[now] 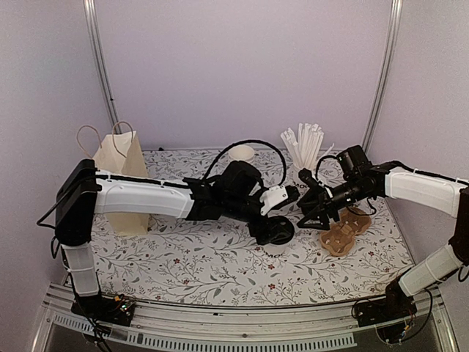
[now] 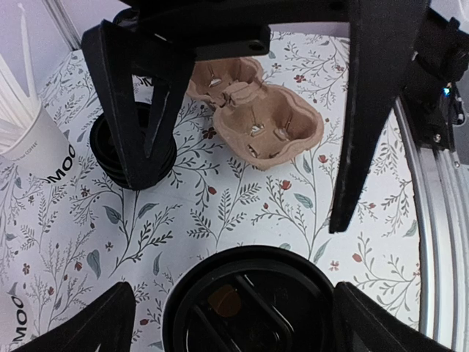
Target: Pack the takeout coffee
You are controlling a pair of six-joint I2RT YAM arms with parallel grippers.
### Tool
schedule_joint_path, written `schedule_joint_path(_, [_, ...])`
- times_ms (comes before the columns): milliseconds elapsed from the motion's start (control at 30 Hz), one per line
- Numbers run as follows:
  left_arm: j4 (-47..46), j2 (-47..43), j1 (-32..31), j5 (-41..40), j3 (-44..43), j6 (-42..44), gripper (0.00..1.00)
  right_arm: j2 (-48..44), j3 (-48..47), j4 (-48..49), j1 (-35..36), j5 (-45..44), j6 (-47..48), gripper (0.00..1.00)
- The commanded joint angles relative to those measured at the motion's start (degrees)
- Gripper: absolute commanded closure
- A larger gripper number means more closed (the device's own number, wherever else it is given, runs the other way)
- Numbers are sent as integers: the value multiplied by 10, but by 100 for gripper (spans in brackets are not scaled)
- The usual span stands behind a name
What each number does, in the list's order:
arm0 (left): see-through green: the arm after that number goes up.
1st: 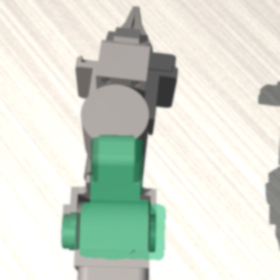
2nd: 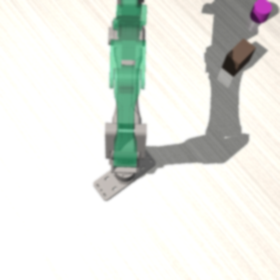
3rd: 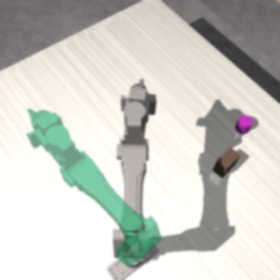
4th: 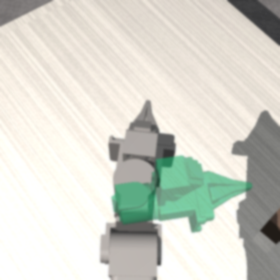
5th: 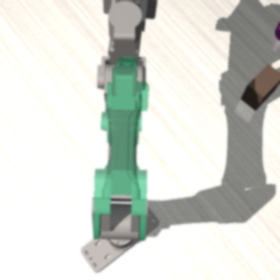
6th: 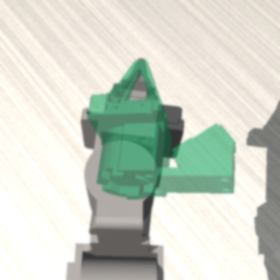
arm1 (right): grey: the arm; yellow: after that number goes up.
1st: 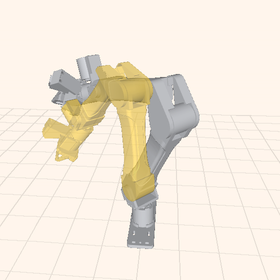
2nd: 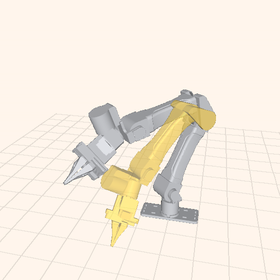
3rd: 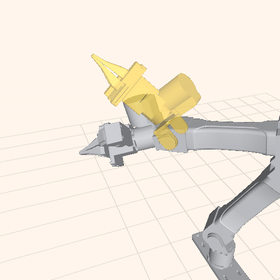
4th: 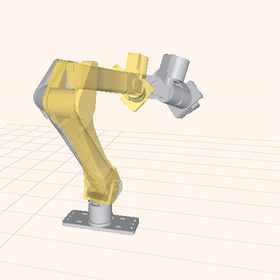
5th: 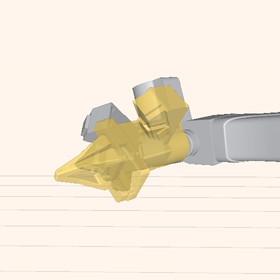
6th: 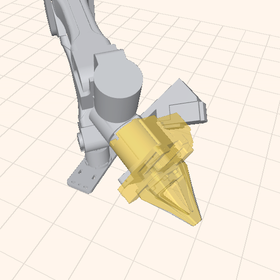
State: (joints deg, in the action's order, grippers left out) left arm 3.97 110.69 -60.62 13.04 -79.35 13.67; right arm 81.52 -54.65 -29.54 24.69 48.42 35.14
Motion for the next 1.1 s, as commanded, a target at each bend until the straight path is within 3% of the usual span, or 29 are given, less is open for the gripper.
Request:
schedule_joint_path(0, [25,12,5,3,-7,-12,3,9,1,-7,-3,9,5,6])
schedule_joint_path(233, [40,14,7,27,-13,-22,5,11,1,-10,-3,10,7,6])
schedule_joint_path(600, [52,25,16,40,-30,-30,21,11,1,-12,-3,7,9,6])
schedule_joint_path(1067, [46,36,35,42,-28,-66,21,17,3,-12,-3,4,5,6])
